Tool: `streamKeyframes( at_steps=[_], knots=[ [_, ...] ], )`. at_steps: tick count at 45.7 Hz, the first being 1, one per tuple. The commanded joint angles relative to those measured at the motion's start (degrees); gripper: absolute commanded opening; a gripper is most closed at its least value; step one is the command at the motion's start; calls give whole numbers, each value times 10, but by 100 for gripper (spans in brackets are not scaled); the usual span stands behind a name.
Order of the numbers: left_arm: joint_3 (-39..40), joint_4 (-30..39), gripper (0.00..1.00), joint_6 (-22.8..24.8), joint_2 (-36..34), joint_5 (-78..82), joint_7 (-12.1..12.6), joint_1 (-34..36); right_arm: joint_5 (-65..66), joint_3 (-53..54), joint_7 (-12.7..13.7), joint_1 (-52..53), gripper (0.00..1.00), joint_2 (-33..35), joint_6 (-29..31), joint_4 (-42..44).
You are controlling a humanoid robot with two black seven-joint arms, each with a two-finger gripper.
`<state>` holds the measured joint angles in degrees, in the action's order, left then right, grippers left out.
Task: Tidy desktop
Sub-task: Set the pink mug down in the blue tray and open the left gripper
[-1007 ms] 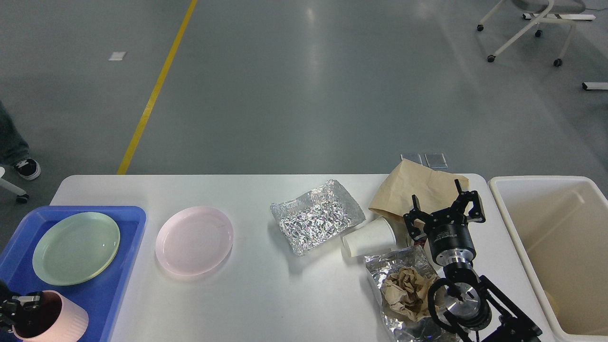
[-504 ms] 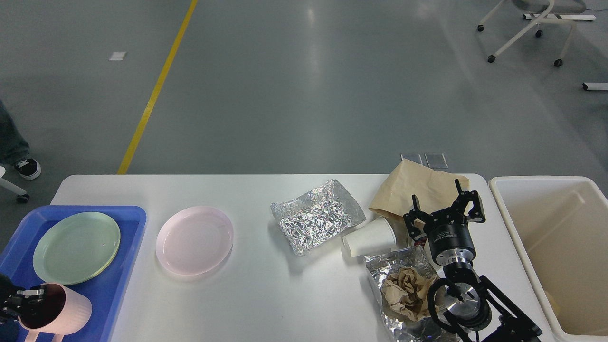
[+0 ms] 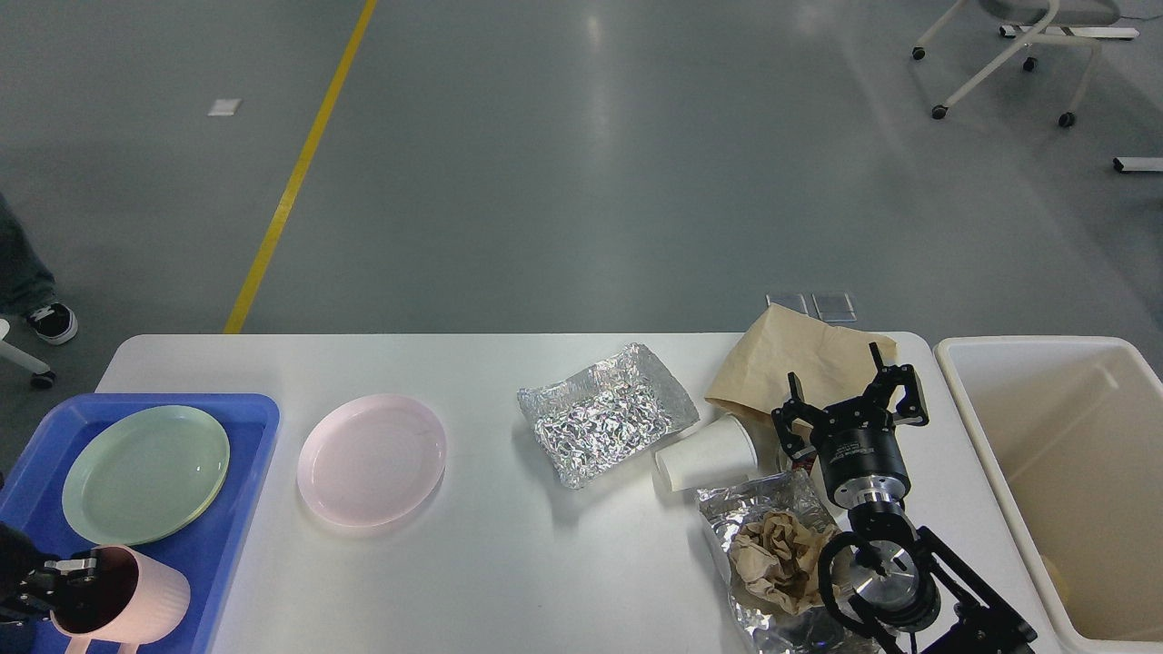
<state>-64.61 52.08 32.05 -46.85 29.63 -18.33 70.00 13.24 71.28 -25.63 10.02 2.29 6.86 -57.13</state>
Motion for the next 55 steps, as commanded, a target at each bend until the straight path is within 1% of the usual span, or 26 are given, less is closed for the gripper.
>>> streamKeyframes(
  at_steps=[1,7,8,9,10,12,13,14,16,17,18,21,34,36,37,43,44,46,48,49,50,51,52,53,54,55],
  knots=[
    [-5,21,73,-14,-6,4,-1,2,-1,0,1,0,100,0,0,0],
    [-10,38,9,-10,-12,3,0,2,-1,0,1,0,100,0,0,0],
    [-11,41,5,-13,-15,3,0,2,0,0,1,0,100,0,0,0],
    [-13,43,6,-15,-18,2,0,2,0,0,1,0,100,0,0,0],
    [-16,43,7,-16,-22,3,0,3,-1,0,1,0,100,0,0,0],
    [-17,44,16,-16,-25,3,3,5,-1,0,1,0,100,0,0,0],
    [-17,44,25,-16,-25,1,5,6,-1,0,0,0,100,0,0,0],
    [-17,43,44,-20,-25,1,7,6,-1,0,1,0,100,0,0,0],
    [-16,41,71,-26,-25,0,7,7,-1,0,0,0,100,0,0,0],
    [-16,41,80,-29,-25,0,7,8,-1,0,0,0,100,0,0,0],
    [-16,42,85,-31,-25,0,7,9,-1,0,0,0,100,0,0,0],
    [-16,42,91,-32,-25,0,7,11,0,0,1,0,100,0,0,0],
    [-12,46,90,-33,-25,-5,2,17,-1,0,1,0,100,0,0,0],
    [-13,48,84,-34,-26,-11,2,19,-1,0,0,0,100,0,0,0],
    [-13,50,78,-35,-27,-16,2,19,-1,0,1,0,100,0,0,0],
    [-22,64,14,-37,-45,-25,5,22,-1,0,1,0,100,0,0,0],
    [-24,65,8,-37,-49,-26,6,22,-1,0,1,0,100,0,0,0],
    [-25,65,7,-39,-53,-26,6,22,-1,0,1,0,100,0,0,0],
    [-25,65,11,-40,-54,-26,7,22,-1,0,1,0,100,0,0,-1],
    [-25,65,16,-40,-53,-25,7,22,-1,0,0,0,100,0,0,-1],
    [-25,65,24,-40,-53,-25,8,22,-1,0,0,0,100,0,0,0],
    [-25,64,37,-41,-53,-25,8,23,-1,0,1,0,100,0,0,0],
    [-25,64,68,-42,-52,-25,7,23,-1,0,1,0,100,0,0,0],
    [-25,63,82,-43,-52,-26,7,23,-1,0,0,0,100,0,0,0],
    [-25,63,92,-43,-52,-26,6,24,-1,0,0,0,100,0,0,0],
    [-25,64,96,-42,-52,-26,5,24,-1,0,1,0,100,0,0,0]
  ],
)
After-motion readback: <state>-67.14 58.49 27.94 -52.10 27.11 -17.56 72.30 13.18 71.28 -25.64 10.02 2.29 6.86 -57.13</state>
